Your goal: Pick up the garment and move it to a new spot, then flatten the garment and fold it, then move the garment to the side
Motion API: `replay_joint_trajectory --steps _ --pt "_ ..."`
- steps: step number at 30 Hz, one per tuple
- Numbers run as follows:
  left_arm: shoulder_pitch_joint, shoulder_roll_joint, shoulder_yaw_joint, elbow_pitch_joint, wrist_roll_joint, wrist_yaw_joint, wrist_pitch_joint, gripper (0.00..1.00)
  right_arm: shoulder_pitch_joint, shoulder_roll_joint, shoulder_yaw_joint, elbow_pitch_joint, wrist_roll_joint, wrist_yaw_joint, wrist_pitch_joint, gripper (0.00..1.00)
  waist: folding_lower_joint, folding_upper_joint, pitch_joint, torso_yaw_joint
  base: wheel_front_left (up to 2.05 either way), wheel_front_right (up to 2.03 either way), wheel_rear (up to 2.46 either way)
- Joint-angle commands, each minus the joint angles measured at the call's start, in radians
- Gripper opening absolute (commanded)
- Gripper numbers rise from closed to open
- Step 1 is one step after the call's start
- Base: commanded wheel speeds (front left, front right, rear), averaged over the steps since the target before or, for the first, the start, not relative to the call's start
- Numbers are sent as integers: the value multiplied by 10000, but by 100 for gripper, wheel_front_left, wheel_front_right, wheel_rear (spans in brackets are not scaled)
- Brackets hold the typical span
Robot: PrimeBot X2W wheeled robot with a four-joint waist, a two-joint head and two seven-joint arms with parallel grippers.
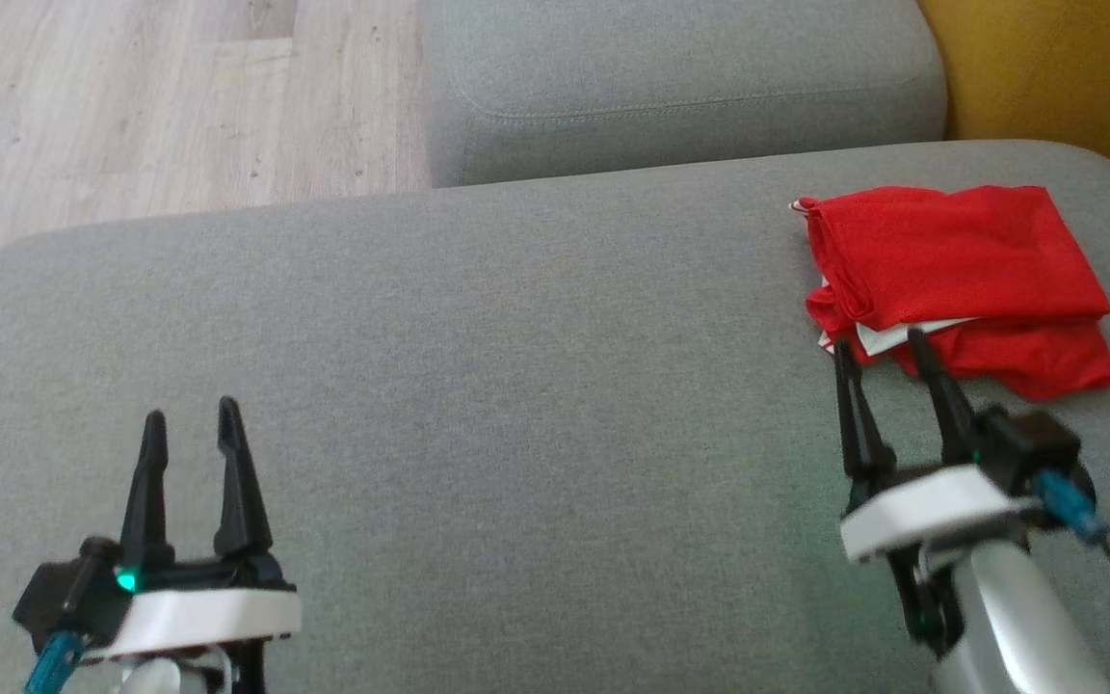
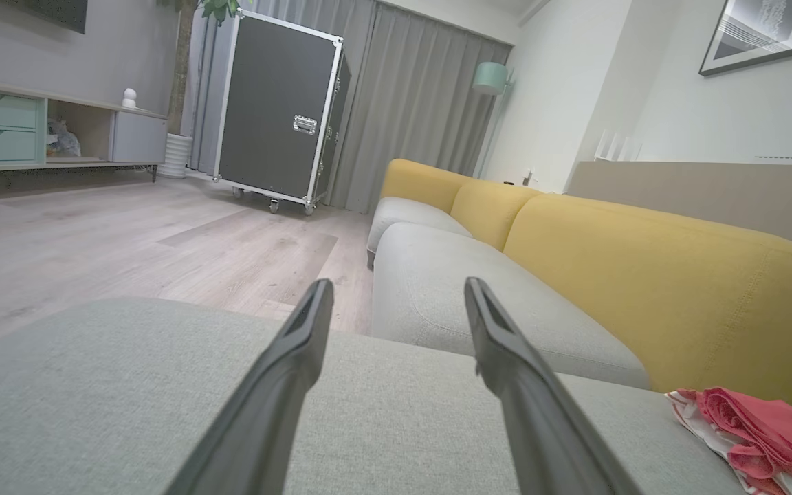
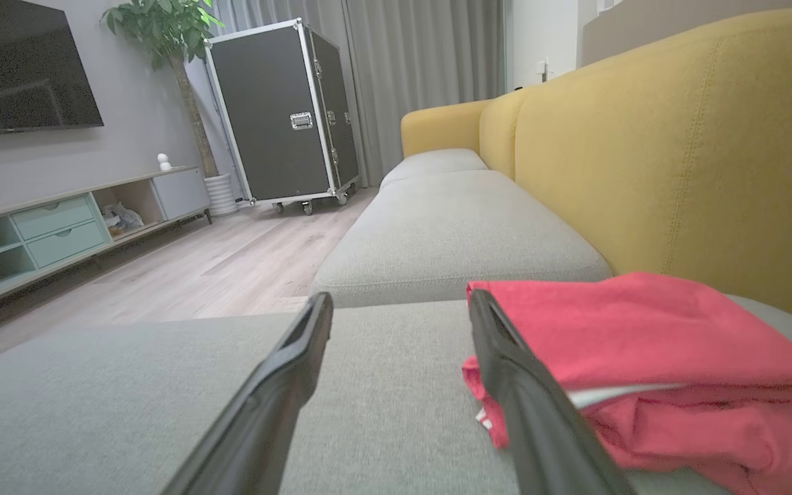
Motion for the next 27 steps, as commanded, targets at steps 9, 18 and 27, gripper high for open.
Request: replay_joint_trajectory --steps 9,18,27 --pt "127 71 239 -288 -316 20 -51 100 555 94 409 -1102 131 -7 -107 100 2 -1 -67 -64 0 0 0" --pt "121 71 298 -389 -384 44 -51 100 593 94 412 -1220 149 -7 -108 100 2 -1 -73 -89 0 0 0" --pt "114 70 306 -264 -538 160 -51 100 576 95 437 -1152 189 -7 -108 100 2 -1 -72 -100 0 0 0"
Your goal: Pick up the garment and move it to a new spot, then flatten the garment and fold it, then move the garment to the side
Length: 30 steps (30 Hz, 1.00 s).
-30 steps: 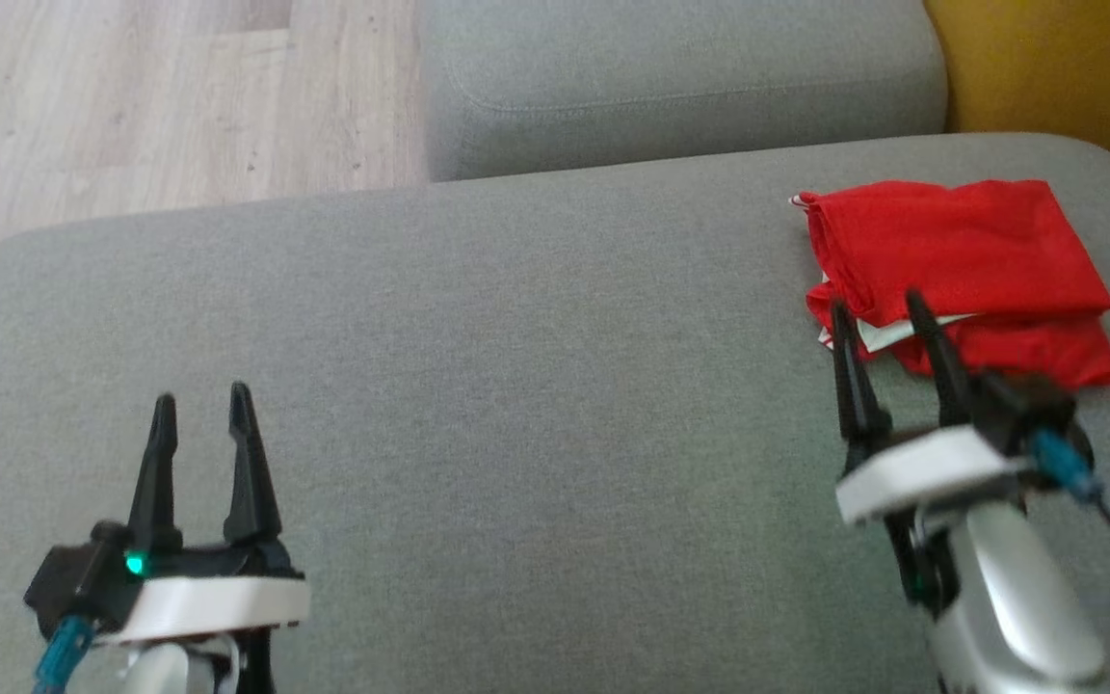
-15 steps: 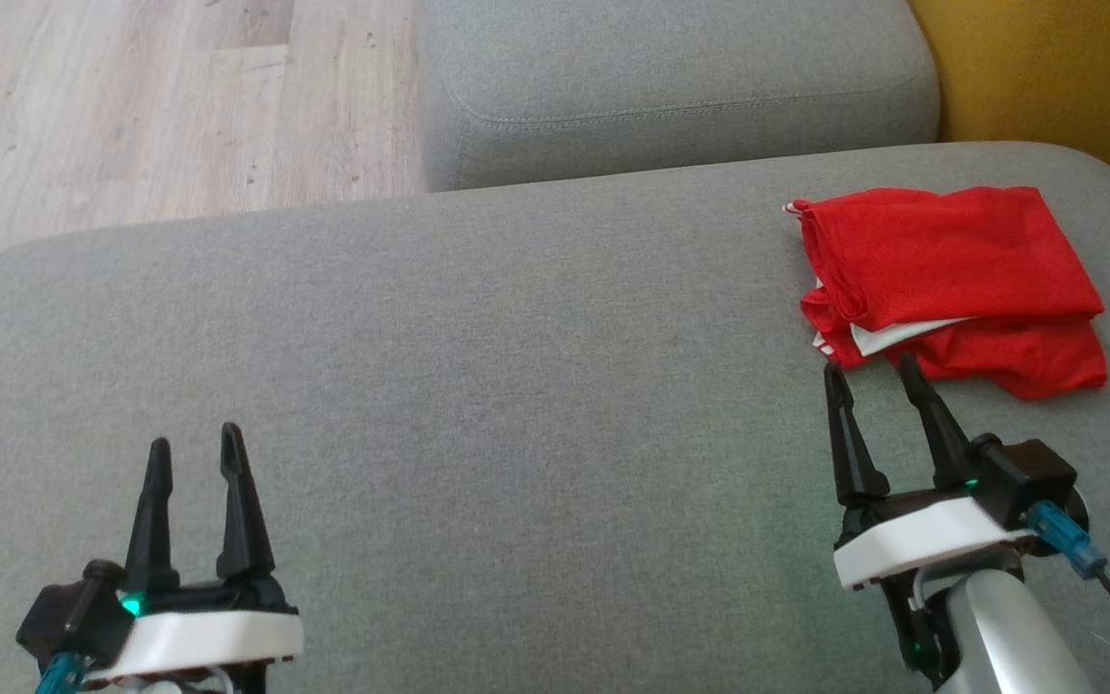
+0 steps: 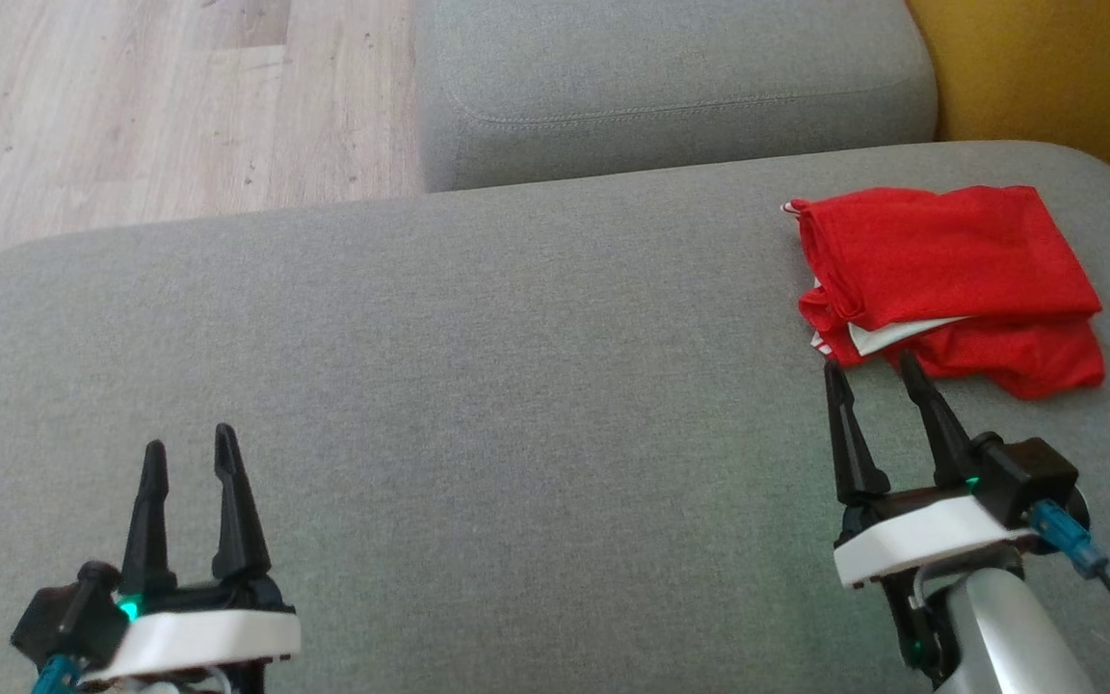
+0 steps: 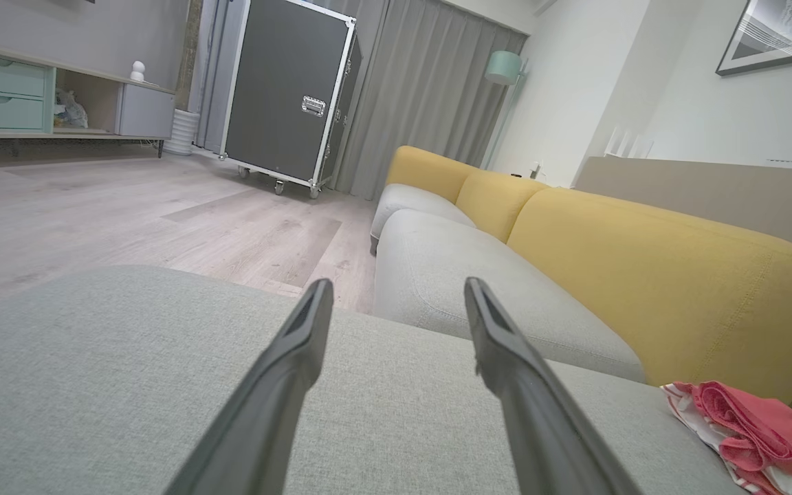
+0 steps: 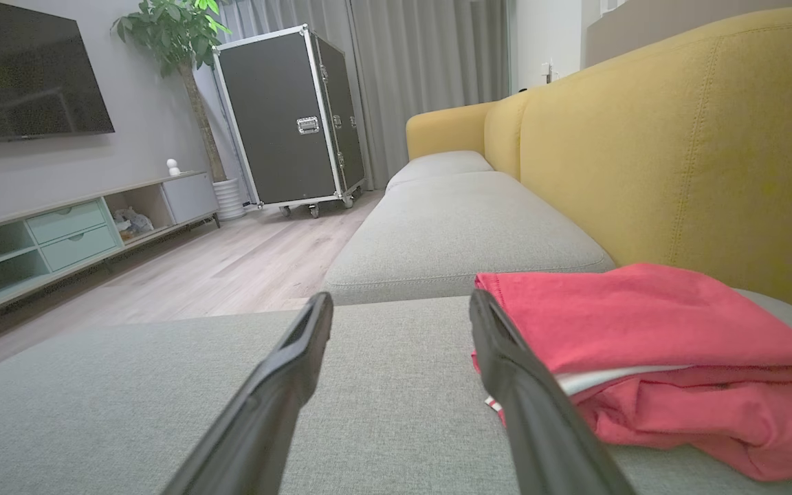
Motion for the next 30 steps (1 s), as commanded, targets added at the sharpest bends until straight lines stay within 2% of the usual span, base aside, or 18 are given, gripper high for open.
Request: replay_joint_trajectory --steps 1,7,8,11,30 --pt "-324 69 312 -293 -25 83 -51 100 -301 50 257 -287 107 -7 -108 100 0 -1 3 1 0 0 0" --pt "-324 68 327 -305 -165 178 -51 100 -297 51 352 -266 148 -7 -108 100 0 -1 16 3 0 0 0" --pt "-1 -2 18 22 -156 130 1 0 1 0 112 14 85 0 0 0 0 -1 17 2 0 0 0" --pt "37 -19 26 400 -233 129 38 0 106 2 118 325 160 0 28 0 0 -1 20 4 0 0 0" --pt "-142 -5 159 430 -2088 97 597 0 125 -51 -172 128 2411 -1 525 0 0 -1 57 42 0 0 0"
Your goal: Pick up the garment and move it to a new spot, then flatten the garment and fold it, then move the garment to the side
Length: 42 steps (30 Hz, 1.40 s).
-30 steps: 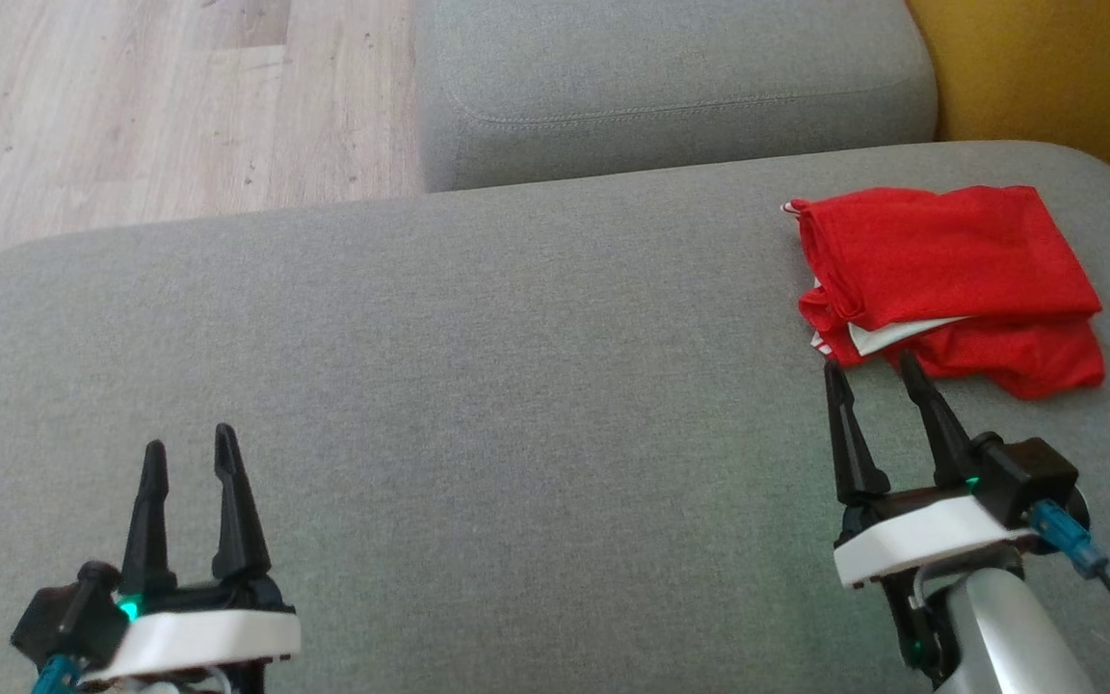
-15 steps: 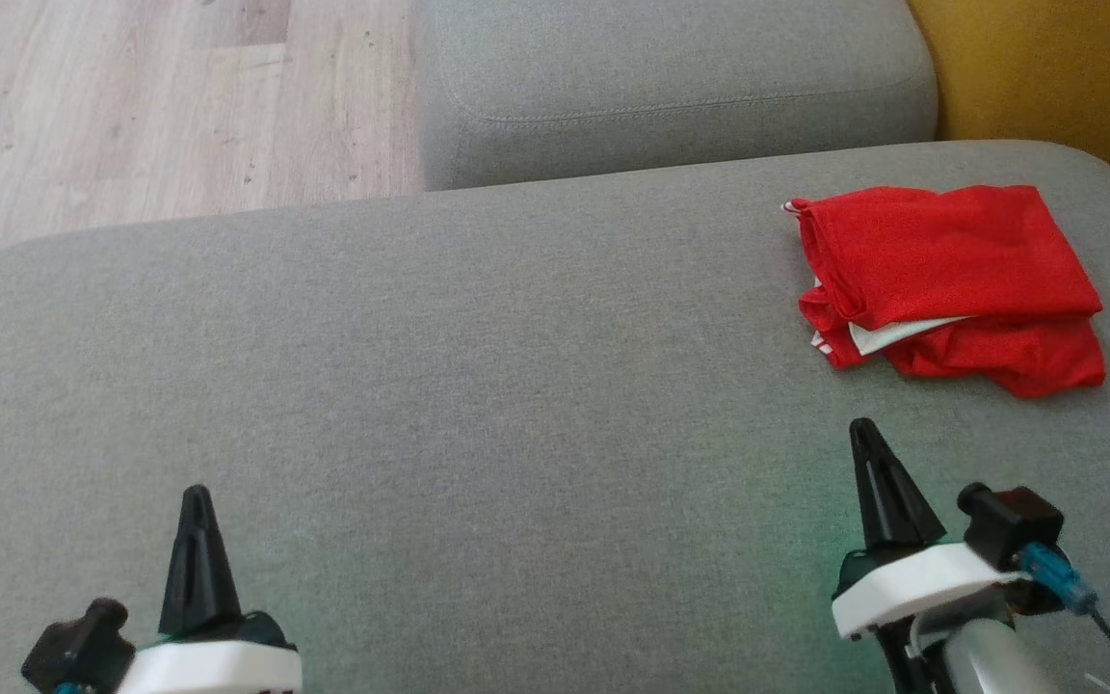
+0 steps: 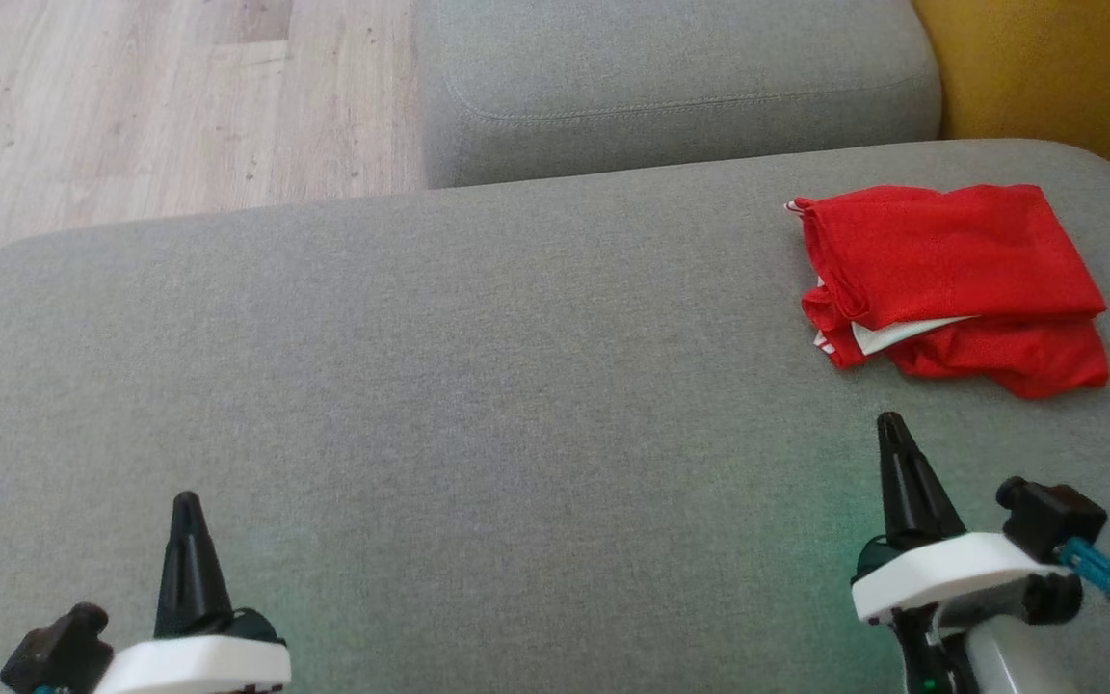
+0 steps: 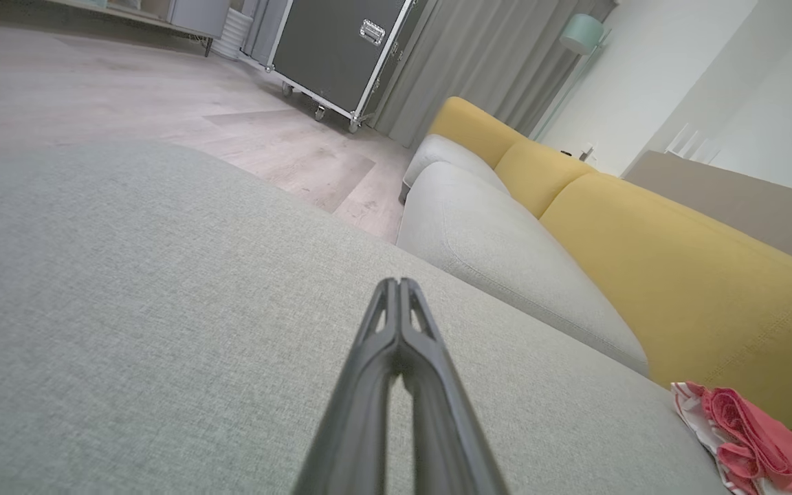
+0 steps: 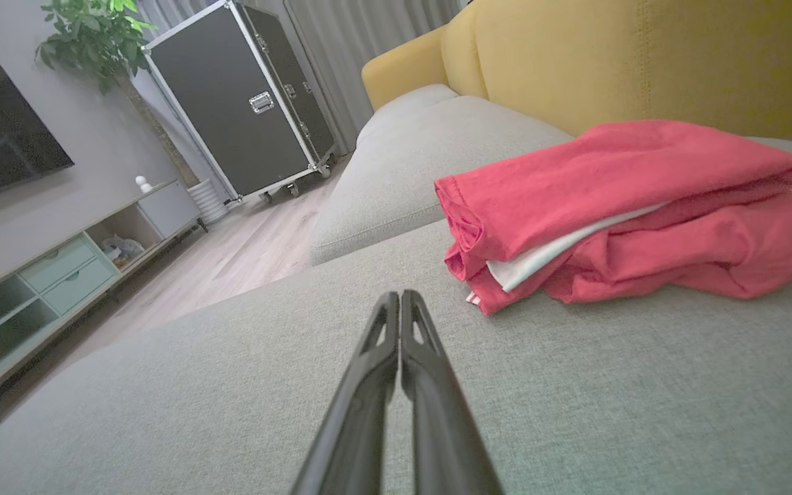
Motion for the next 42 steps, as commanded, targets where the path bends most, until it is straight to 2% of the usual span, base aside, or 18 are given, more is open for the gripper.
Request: replay_joint_trajectory --steps 1,42 --pt "-517 36 130 -302 -310 -35 79 0 -464 -53 -75 -406 399 -1 59 0 0 -1 4 5 0 0 0" --pt "-920 64 431 -229 -4292 -104 1288 0 -414 -89 -784 -840 5124 -4 1189 0 0 -1 83 88 0 0 0"
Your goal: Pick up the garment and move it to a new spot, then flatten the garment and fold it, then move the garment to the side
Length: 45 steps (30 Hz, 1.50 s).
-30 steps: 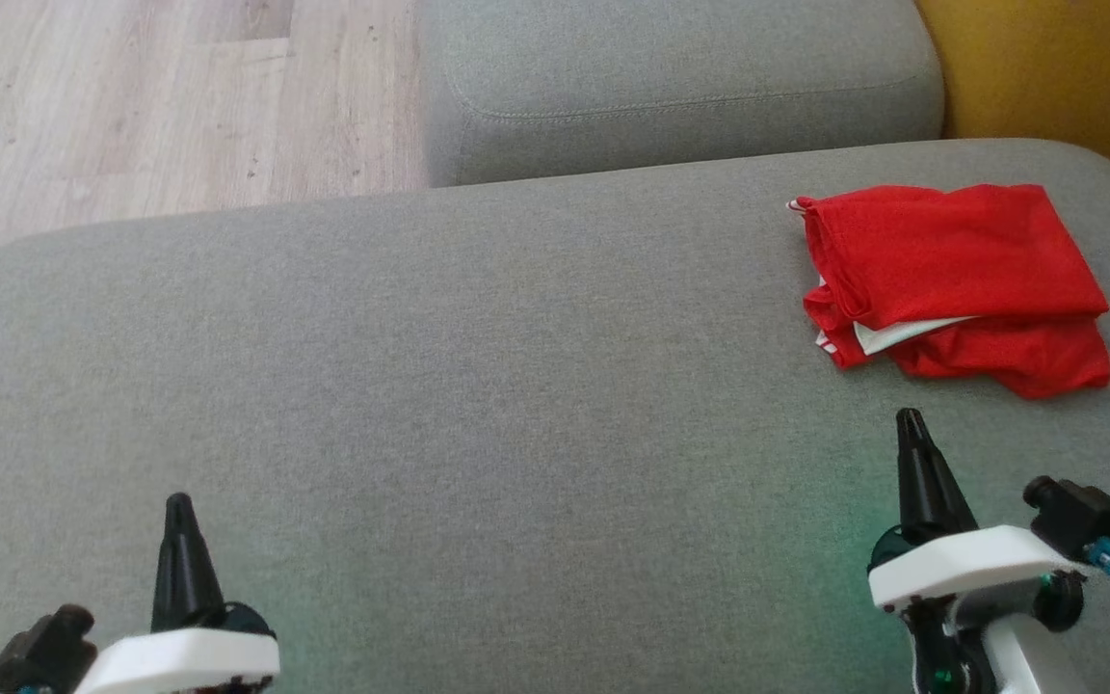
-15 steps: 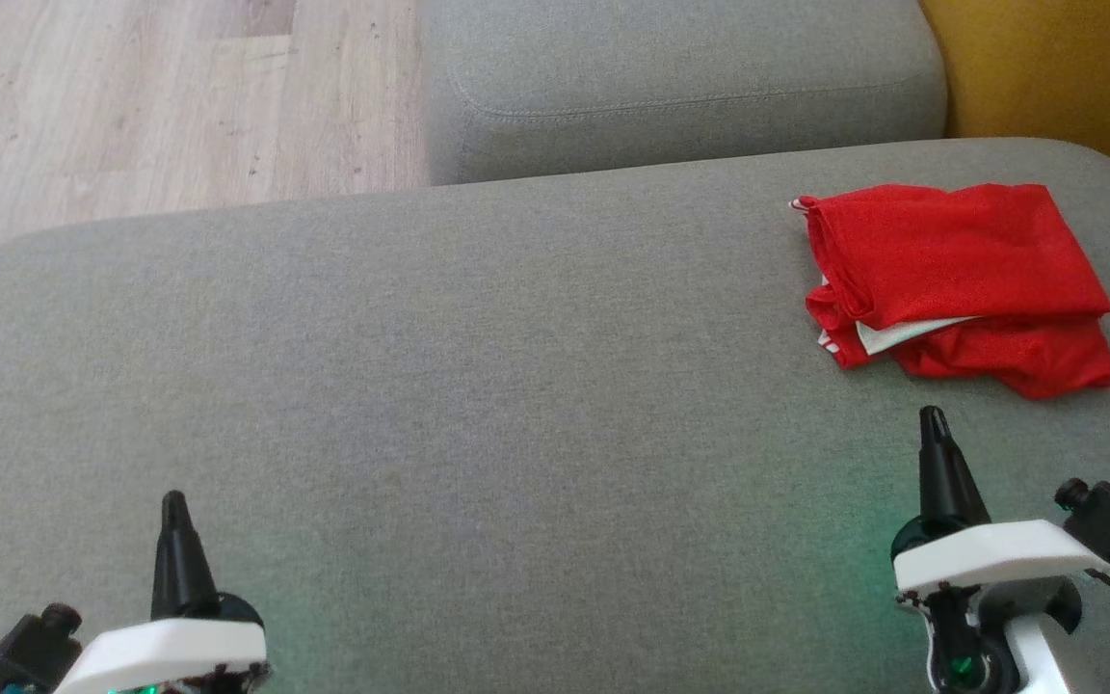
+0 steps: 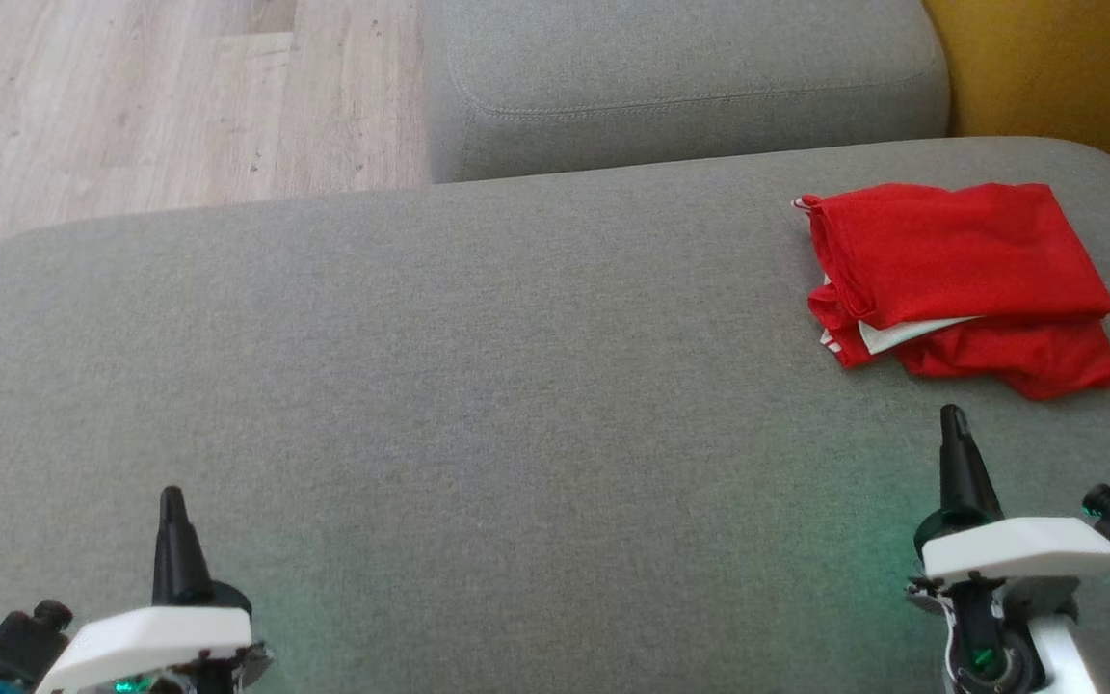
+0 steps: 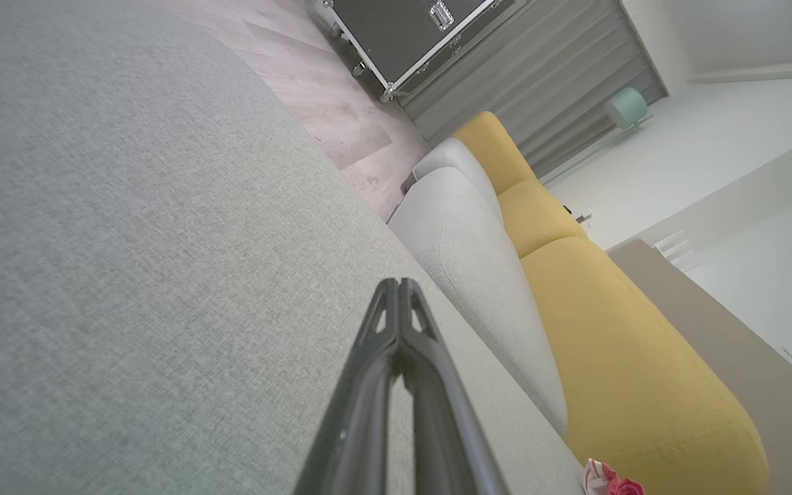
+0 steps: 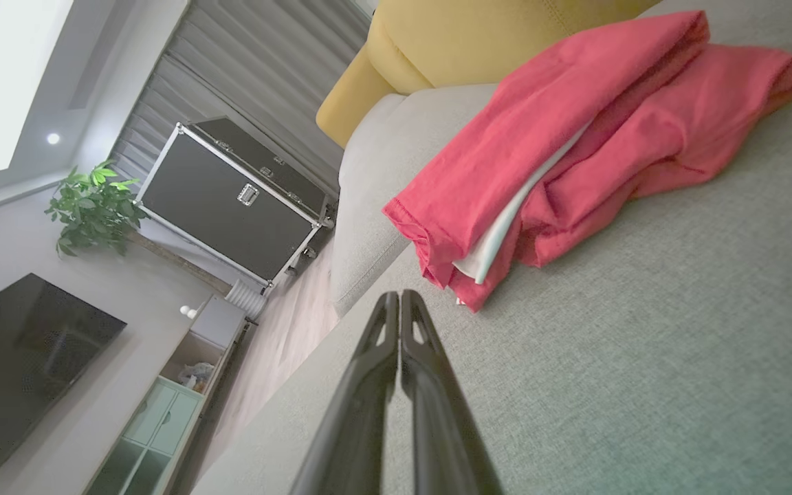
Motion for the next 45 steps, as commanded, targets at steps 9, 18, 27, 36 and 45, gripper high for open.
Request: replay_joint_trajectory --steps 9,18,27,36,45 --pt "-590 70 342 -266 -1009 -69 319 0 -405 -86 -133 -501 1217 -4 290 0 -1 0 18 19 0 0 0" --pt "-669 76 401 -251 -1787 -83 556 0 -396 -84 -285 -585 2128 -5 521 0 -1 0 33 35 0 0 0" --pt "-759 82 467 -234 -2662 -98 821 0 -386 -79 -458 -679 3152 -5 784 0 -1 0 50 53 0 0 0" --pt "-848 89 533 -218 -3537 -113 1087 0 -377 -73 -633 -774 4174 -6 1048 0 -1 0 68 72 0 0 0" --pt "-937 95 599 -201 -4409 -129 1352 0 -368 -67 -810 -868 5190 -6 1312 0 -1 0 85 90 0 0 0"
